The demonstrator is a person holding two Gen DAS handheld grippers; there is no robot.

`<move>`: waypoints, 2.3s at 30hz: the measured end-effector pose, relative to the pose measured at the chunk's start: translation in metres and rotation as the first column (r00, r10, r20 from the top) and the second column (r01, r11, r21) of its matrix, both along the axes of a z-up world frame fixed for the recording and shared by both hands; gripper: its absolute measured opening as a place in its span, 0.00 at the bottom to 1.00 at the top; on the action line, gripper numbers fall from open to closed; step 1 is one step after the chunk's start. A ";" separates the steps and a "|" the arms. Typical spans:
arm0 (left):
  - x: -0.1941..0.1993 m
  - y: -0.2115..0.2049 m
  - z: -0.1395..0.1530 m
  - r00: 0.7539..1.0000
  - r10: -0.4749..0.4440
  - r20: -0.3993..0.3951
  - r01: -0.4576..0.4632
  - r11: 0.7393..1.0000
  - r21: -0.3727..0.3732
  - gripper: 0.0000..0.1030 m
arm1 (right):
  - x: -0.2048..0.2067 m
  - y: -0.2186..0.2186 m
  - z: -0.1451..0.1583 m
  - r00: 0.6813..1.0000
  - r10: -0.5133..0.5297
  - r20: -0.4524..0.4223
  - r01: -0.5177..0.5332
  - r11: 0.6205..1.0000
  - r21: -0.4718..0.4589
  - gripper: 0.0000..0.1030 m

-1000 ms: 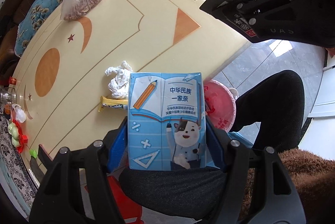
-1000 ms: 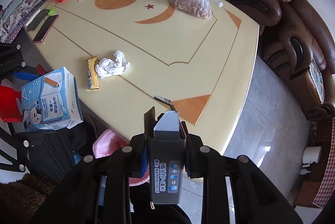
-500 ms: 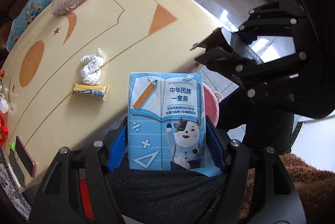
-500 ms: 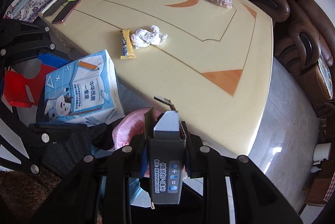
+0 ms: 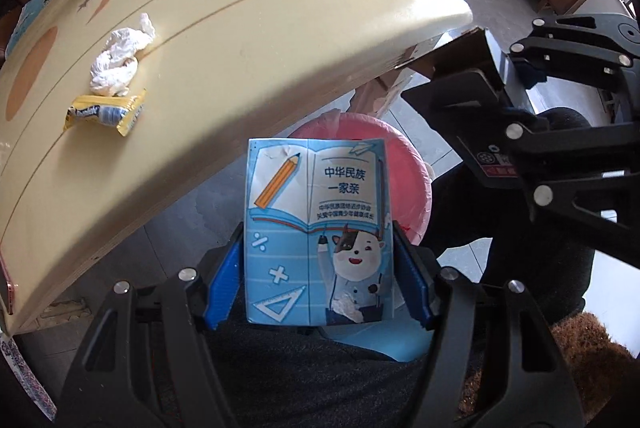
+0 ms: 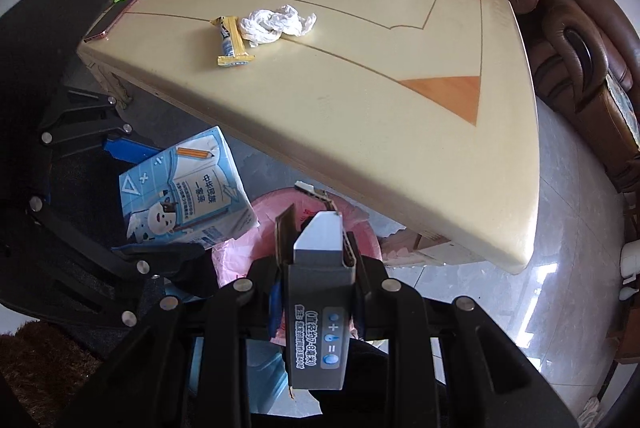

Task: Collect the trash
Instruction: 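Carry the milk carton in the left tool while the right tool carries the grey box to the bin, then open the left tool over the pink bin while the right tool releases the grey box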

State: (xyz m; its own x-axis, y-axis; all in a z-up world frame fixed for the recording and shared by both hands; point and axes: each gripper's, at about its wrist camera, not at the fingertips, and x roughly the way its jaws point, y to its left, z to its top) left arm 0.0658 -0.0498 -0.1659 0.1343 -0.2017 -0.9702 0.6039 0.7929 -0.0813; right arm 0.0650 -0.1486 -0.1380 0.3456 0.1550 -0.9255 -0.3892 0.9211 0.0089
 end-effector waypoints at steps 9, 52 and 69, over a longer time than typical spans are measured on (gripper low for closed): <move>-0.005 -0.006 -0.060 0.996 0.068 -0.066 -0.066 0.998 0.019 0.65 | -0.001 -0.012 -0.060 0.992 -0.116 -0.038 0.119 0.988 0.094 0.25; 0.038 -0.018 -0.234 0.870 0.257 -0.420 -0.235 0.966 0.104 0.70 | 0.026 -0.047 -0.225 0.904 -0.283 -0.322 0.344 0.927 0.152 0.25; 0.039 -0.007 -0.230 0.880 0.296 -0.372 -0.261 0.955 0.143 0.76 | 0.027 -0.039 -0.234 0.906 -0.279 -0.320 0.332 0.935 0.126 0.51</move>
